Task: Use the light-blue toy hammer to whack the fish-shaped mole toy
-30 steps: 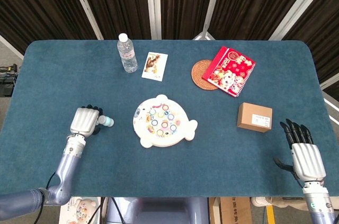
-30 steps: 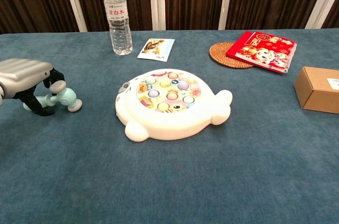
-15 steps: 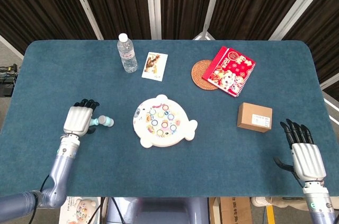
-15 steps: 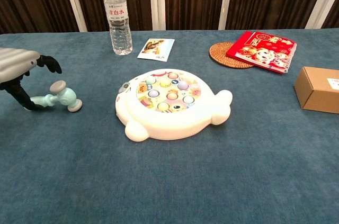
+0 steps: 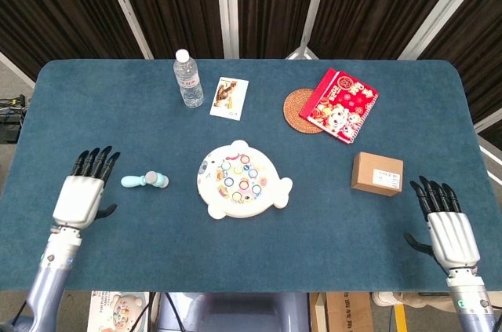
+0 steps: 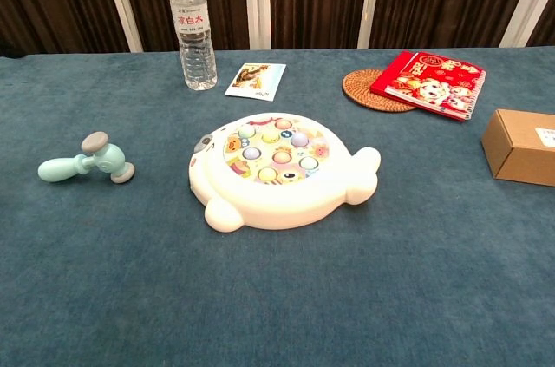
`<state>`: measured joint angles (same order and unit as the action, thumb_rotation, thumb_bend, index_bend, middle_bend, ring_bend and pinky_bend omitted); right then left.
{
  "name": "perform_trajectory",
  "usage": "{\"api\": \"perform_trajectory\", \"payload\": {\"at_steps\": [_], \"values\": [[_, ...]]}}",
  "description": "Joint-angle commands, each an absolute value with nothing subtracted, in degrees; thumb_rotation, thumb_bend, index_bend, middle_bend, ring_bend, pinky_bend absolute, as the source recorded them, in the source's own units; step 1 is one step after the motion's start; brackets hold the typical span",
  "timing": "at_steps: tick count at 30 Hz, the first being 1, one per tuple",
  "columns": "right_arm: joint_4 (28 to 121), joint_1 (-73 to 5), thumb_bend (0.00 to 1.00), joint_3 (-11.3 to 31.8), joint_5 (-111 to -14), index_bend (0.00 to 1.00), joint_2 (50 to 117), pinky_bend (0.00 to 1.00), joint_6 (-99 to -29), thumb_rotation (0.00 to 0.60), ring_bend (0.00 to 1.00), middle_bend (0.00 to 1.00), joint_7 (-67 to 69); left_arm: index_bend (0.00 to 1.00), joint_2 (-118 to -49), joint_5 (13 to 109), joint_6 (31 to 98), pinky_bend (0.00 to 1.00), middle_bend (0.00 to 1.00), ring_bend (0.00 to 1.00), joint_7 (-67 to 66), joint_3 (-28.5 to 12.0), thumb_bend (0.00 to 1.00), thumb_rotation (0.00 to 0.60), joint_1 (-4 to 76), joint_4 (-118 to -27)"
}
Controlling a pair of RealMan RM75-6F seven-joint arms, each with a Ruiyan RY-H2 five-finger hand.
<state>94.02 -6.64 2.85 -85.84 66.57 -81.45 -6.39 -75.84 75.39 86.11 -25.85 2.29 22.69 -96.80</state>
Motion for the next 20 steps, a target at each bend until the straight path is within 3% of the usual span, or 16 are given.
{"api": "perform_trajectory", "payload": {"at_steps": [1,10,20], "values": [[94.0,-6.5,0.20,2.5,-86.4,0.00,66.7,0.00,-81.7,0.600,0.00,0.00,-7.3,0.00,-70.3,80.9,93.2,0.04,0.00,0.00,-19.9,6.8,0.05,0.600,16.4,-100.8],[94.3,-6.2,0.20,1.8,-87.9,0.00,66.5,0.00,-82.6,0.600,0.00,0.00,-8.8,0.00,-65.0,86.5,99.2,0.02,0.00,0.00,-12.8,11.2,0.05,0.600,8.9,-97.5],[94.2,-6.0,0.20,1.4,-88.7,0.00,66.7,0.00,-83.1,0.600,0.00,0.00,-9.4,0.00,-64.3,85.6,97.7,0.02,0.00,0.00,-8.5,9.5,0.05,0.600,6.7,-95.5]]}}
